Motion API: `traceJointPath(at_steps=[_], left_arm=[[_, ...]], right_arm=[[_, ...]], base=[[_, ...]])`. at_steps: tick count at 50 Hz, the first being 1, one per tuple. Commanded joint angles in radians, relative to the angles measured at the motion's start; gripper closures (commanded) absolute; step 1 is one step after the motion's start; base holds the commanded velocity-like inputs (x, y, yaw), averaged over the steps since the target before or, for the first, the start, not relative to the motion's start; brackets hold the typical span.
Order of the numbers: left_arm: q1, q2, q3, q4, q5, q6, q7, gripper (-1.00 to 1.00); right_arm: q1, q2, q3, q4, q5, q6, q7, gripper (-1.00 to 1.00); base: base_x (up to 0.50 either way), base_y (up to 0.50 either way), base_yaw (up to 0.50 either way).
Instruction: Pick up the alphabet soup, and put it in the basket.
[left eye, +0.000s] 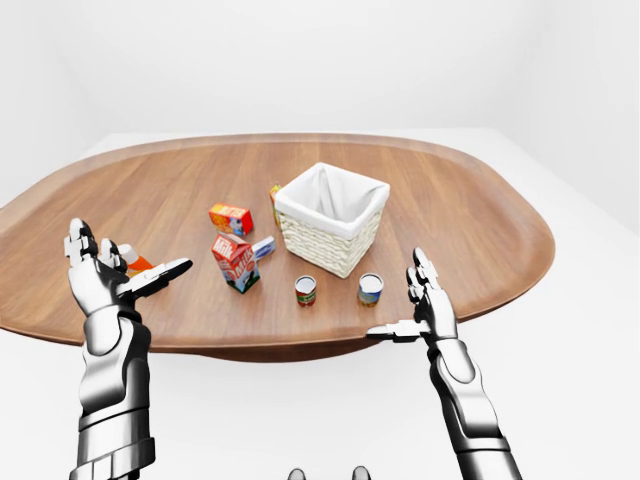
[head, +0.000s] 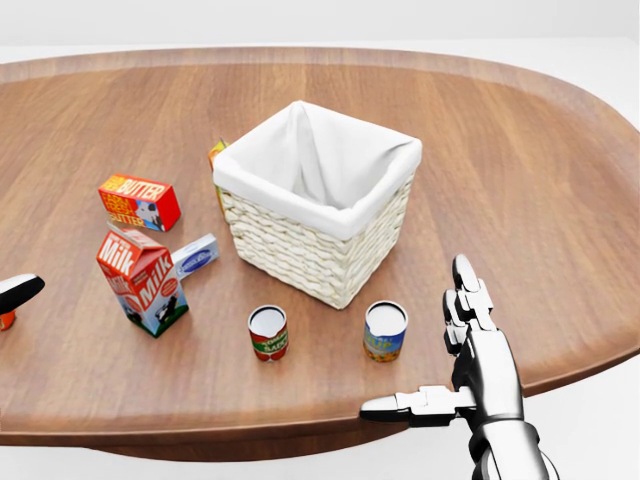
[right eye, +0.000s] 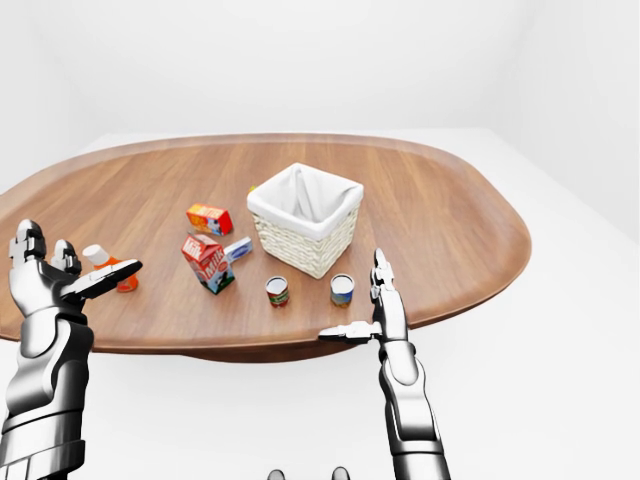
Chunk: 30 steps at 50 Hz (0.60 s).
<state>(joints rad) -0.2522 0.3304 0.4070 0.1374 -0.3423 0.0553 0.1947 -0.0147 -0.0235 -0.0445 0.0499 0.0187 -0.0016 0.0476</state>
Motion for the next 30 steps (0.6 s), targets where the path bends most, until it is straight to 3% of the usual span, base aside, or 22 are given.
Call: traceJointPath(at_steps=[1,30], left_arm=[[0.0,0.001,0.0,-0.001,-0.001,0.002,0.001,-1.0],[0.001,-0.001,0.0,0.0,0.002,-0.004,-0.004,-1.0]], right_arm=[[-0.002,-0.001,-0.001,0.001,0.006,0.002,0.002,-1.0],[0.002,0.0,0.001,-0.004,0.003,0.004,0.002,-1.0]], base=[[0.2,-0.02,0.0],[0.2,-0.06,0.0]])
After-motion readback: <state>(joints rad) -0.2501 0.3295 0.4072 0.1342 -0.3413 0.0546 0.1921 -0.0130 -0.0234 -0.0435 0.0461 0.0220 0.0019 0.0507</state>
